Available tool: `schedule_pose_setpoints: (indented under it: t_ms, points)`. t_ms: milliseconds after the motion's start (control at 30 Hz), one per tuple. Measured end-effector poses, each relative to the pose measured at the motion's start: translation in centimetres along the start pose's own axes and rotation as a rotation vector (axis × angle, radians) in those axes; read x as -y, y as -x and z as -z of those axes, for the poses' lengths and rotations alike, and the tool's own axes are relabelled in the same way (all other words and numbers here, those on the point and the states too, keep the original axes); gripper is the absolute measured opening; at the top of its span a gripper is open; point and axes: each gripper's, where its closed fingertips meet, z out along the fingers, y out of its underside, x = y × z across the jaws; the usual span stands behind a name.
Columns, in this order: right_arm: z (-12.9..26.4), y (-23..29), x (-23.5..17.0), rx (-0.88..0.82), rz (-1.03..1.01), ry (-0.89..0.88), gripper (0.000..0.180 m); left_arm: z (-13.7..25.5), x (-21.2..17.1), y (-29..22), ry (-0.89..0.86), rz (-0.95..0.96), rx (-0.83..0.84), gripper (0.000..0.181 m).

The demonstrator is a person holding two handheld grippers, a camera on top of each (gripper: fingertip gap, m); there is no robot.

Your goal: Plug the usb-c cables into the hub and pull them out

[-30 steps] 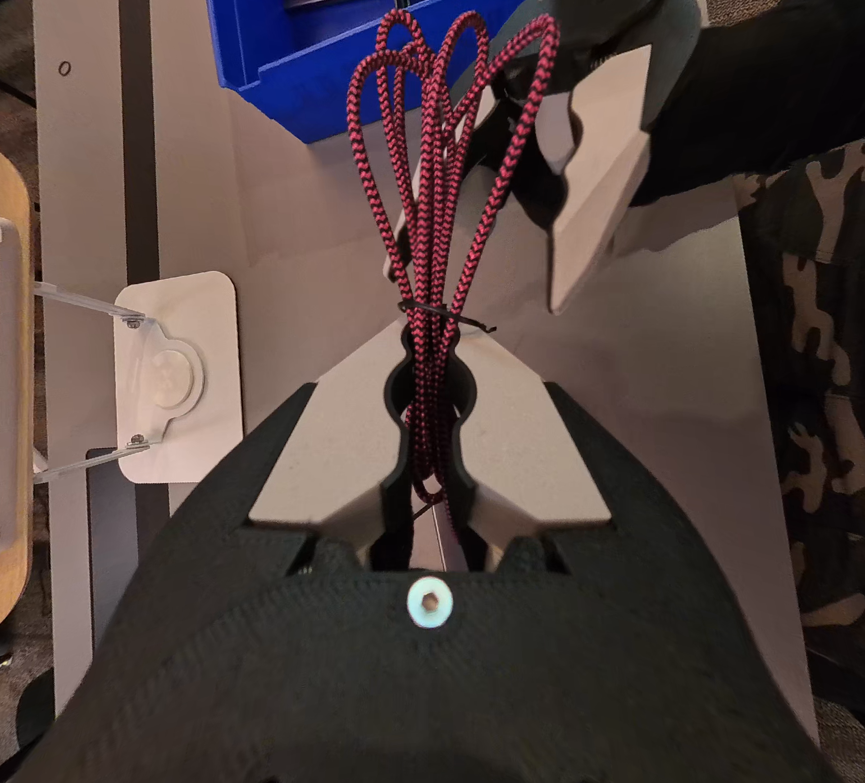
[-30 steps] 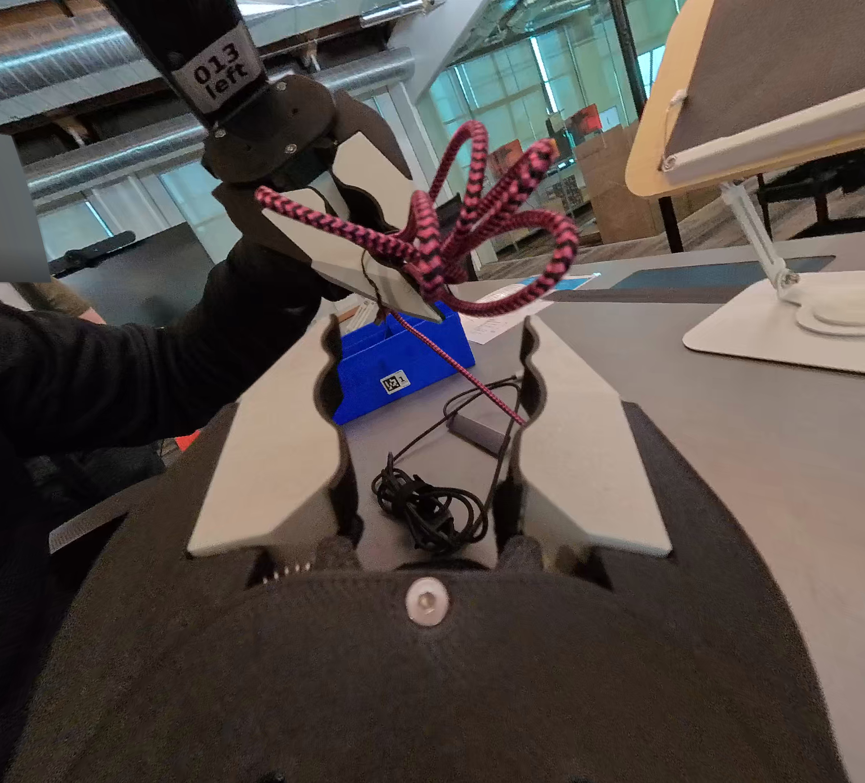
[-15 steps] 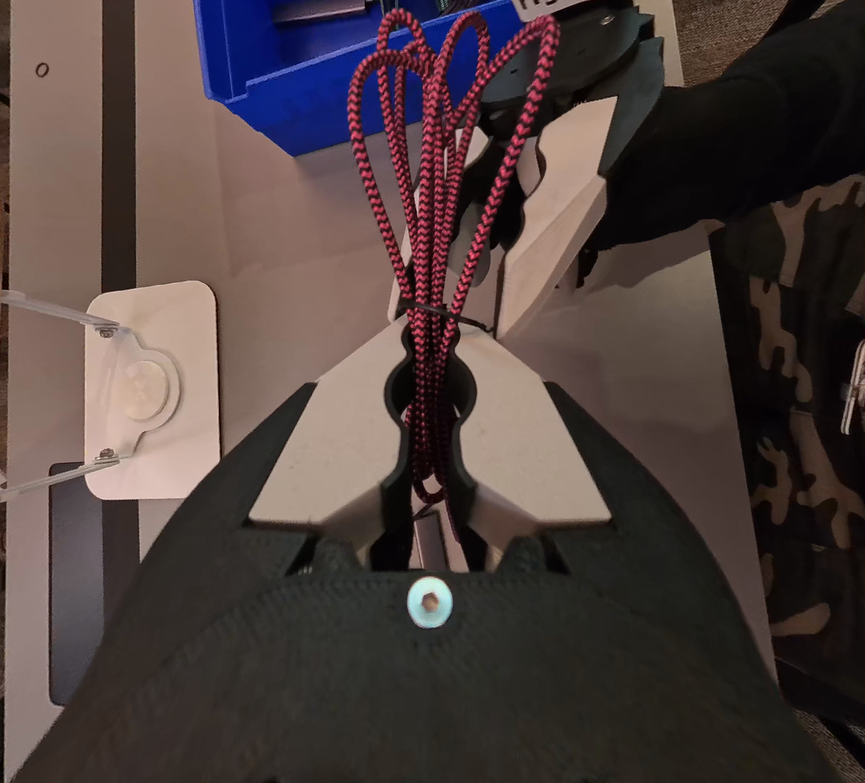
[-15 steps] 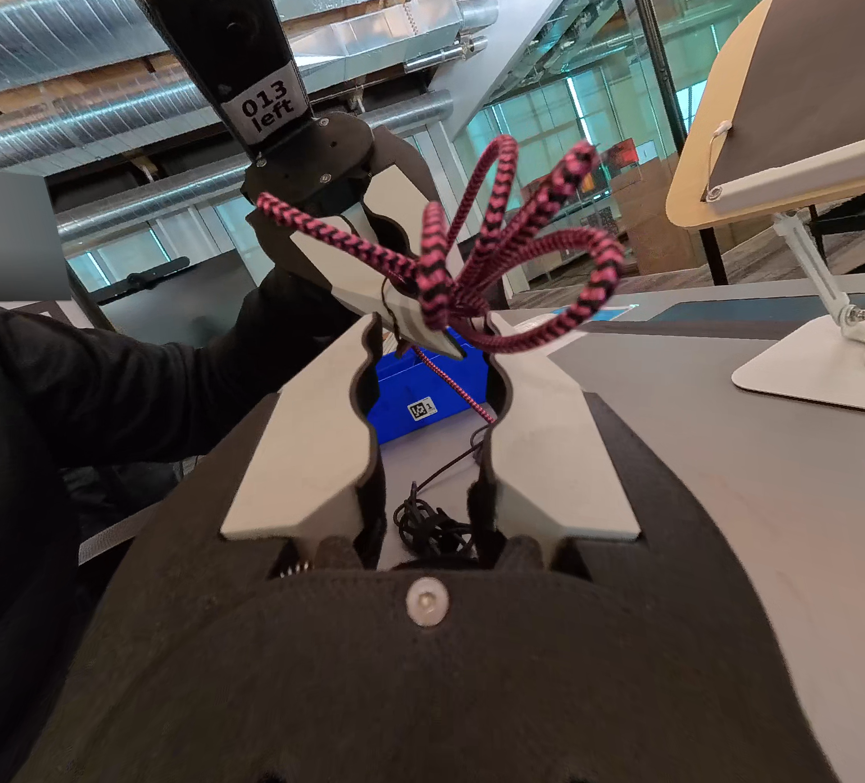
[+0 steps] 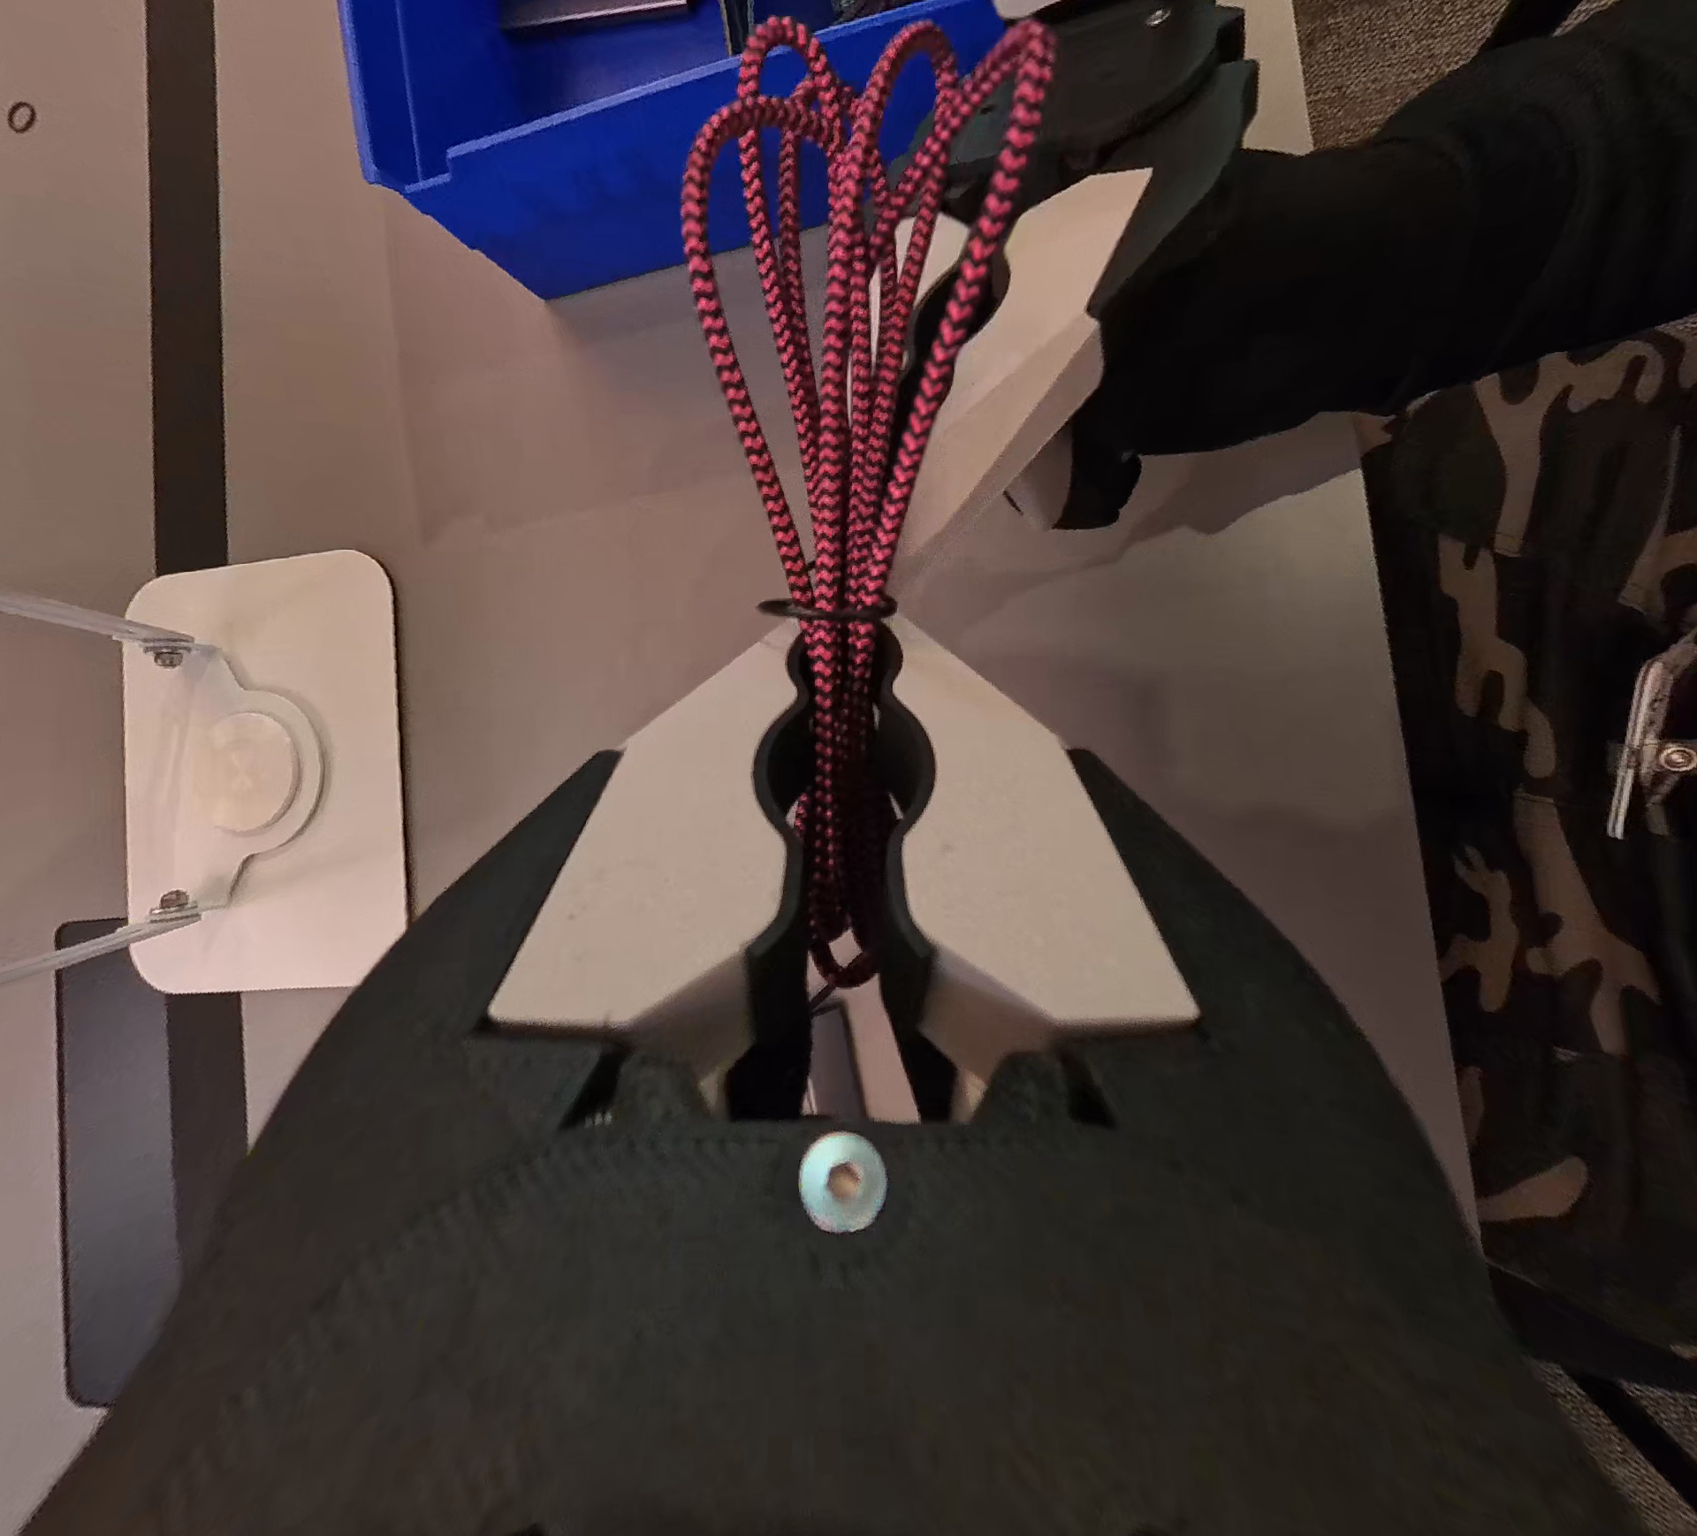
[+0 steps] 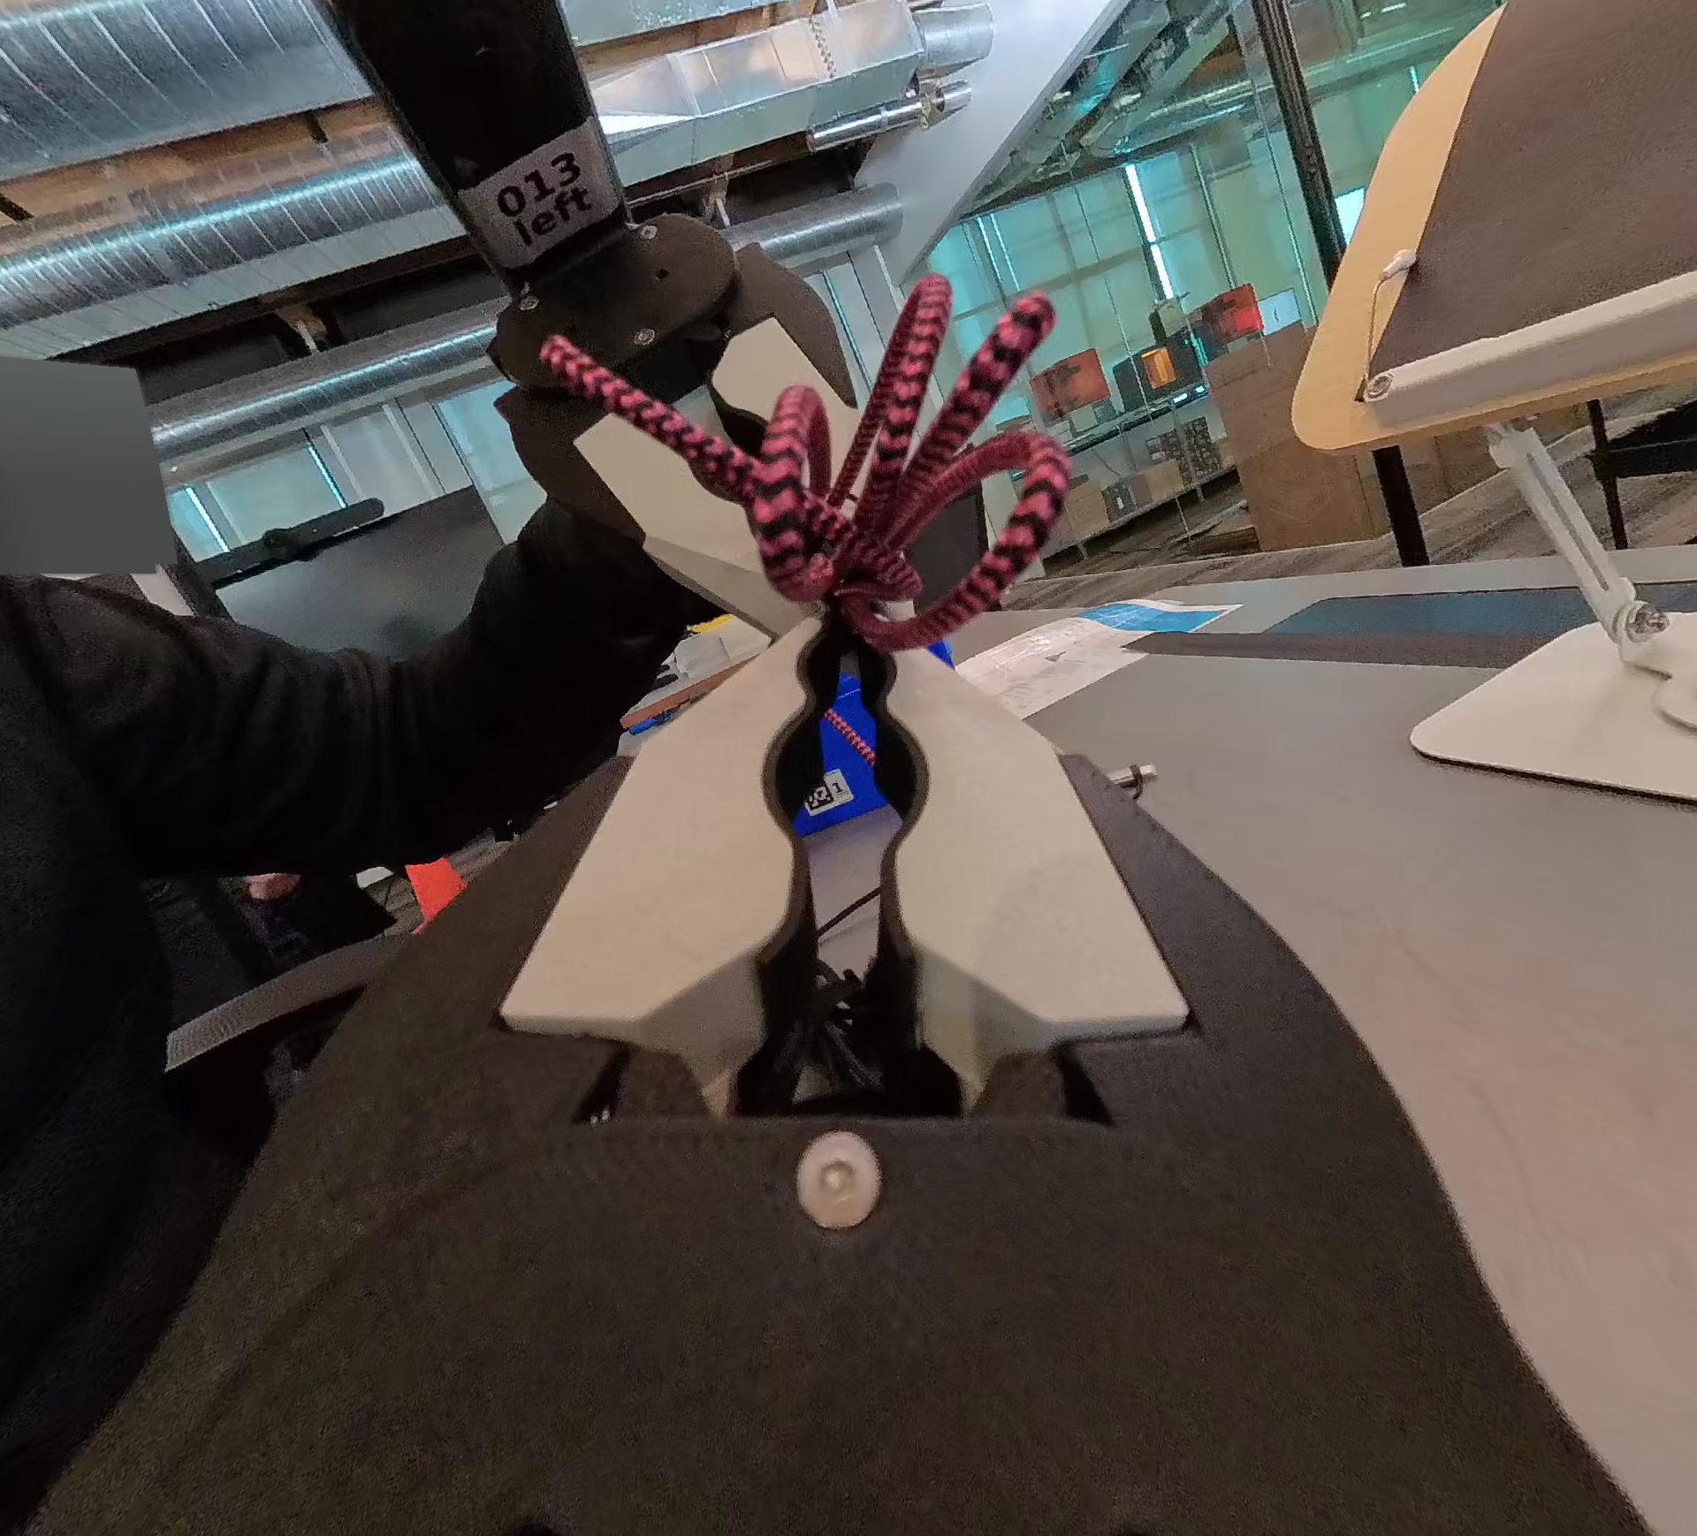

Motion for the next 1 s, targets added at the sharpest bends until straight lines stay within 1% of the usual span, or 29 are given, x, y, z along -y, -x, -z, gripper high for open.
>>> schedule_pose_setpoints:
  t_ms: [200, 400, 500, 600, 733, 800, 900, 1000]
  points:
    - [0.3, -0.1, 0.1, -0.023, 0.023, 0.002, 0.000, -0.3, 0.2, 0.1, 0.005, 0.000, 0.001, 0.005]
    - [0.6, -0.1, 0.2, -0.079, 0.103, 0.026, 0.000, -0.3, 0.7, 0.0, -0.029, 0.051, -0.037, 0.005]
    - [0.8, -0.1, 0.4, -0.129, 0.183, 0.045, 0.000, -0.3, 1.0, 0.0, -0.070, 0.115, -0.078, 0.005]
    - [0.8, -0.1, 0.6, -0.208, 0.331, 0.098, 0.000, -0.3, 1.3, -0.2, -0.107, 0.184, -0.127, 0.005]
    - [1.1, -0.5, 0.5, -0.356, 0.628, 0.233, 0.000, -0.5, 1.3, -0.2, -0.124, 0.266, -0.176, 0.005]
    - [1.3, -0.8, 0.5, -0.451, 0.858, 0.340, 0.000, -0.7, 1.3, -0.2, -0.127, 0.306, -0.200, 0.005]
    - [1.5, -1.1, 0.5, -0.587, 1.265, 0.523, 0.000, -0.8, 1.4, -0.3, -0.146, 0.398, -0.265, 0.005]
    - [1.6, -1.0, 0.9, -0.679, 1.569, 0.650, 0.000, -0.6, 1.8, -0.4, -0.204, 0.529, -0.370, 0.004]
